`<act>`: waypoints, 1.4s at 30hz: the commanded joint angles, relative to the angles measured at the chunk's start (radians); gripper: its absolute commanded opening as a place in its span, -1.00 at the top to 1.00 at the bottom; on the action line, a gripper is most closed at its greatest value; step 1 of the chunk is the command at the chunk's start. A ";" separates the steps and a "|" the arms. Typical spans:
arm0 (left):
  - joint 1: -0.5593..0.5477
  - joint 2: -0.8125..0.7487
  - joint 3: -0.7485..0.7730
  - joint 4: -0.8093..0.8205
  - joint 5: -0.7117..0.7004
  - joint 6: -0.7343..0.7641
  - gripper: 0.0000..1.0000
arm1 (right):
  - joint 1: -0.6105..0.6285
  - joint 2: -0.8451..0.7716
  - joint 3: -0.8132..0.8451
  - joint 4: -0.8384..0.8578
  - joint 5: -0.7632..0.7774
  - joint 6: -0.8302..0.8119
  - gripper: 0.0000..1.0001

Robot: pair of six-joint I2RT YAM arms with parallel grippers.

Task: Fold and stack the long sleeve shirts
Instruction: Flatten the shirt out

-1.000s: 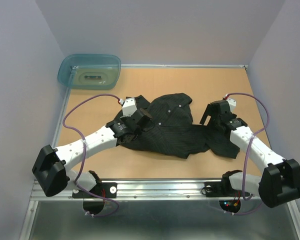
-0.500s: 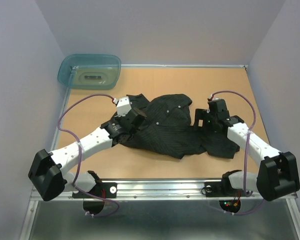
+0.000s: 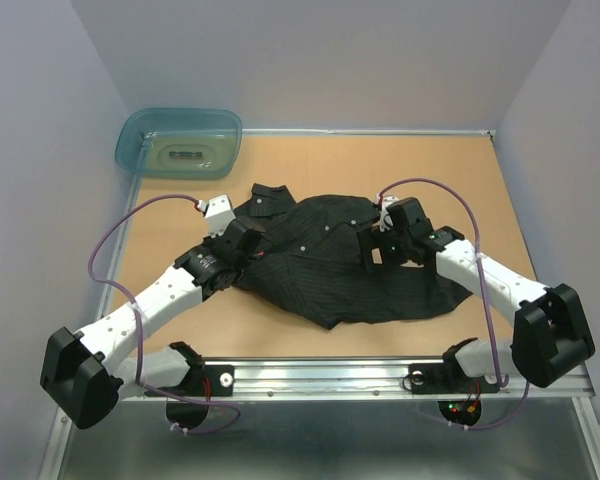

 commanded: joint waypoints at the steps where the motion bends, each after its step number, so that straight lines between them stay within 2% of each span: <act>1: 0.033 -0.039 -0.010 0.009 -0.036 0.047 0.76 | 0.058 0.032 0.059 0.025 -0.037 -0.064 -1.00; 4: 0.039 -0.048 -0.014 0.011 -0.032 0.050 0.76 | 0.096 0.062 0.044 0.025 0.012 -0.087 -1.00; 10: 0.053 -0.055 -0.026 0.020 -0.033 0.074 0.76 | 0.122 0.093 0.038 0.054 -0.110 -0.133 -1.00; 22: 0.070 -0.048 -0.053 0.049 -0.002 0.097 0.76 | 0.138 0.127 0.047 0.130 -0.112 -0.226 -1.00; 28: 0.076 -0.047 -0.060 0.047 -0.006 0.103 0.76 | 0.139 0.154 0.045 0.129 -0.236 -0.237 -1.00; 32: 0.085 -0.041 -0.062 0.046 -0.008 0.105 0.76 | 0.150 0.127 0.033 0.111 -0.238 -0.213 -1.00; 35: 0.090 -0.036 -0.062 0.046 -0.008 0.105 0.76 | 0.155 0.061 0.010 0.095 -0.244 -0.191 -0.80; 36: 0.092 -0.033 -0.062 0.047 -0.008 0.107 0.76 | 0.156 0.044 0.007 0.080 -0.258 -0.187 -0.65; 40: 0.101 -0.015 -0.063 0.058 -0.005 0.111 0.76 | 0.165 -0.020 -0.001 0.055 -0.311 -0.176 -0.25; 41: 0.102 -0.004 -0.060 0.061 -0.002 0.113 0.76 | 0.165 -0.022 0.001 0.055 -0.337 -0.173 -0.04; 42: 0.104 0.001 -0.059 0.063 -0.002 0.113 0.76 | 0.167 -0.020 0.004 0.055 -0.348 -0.170 0.06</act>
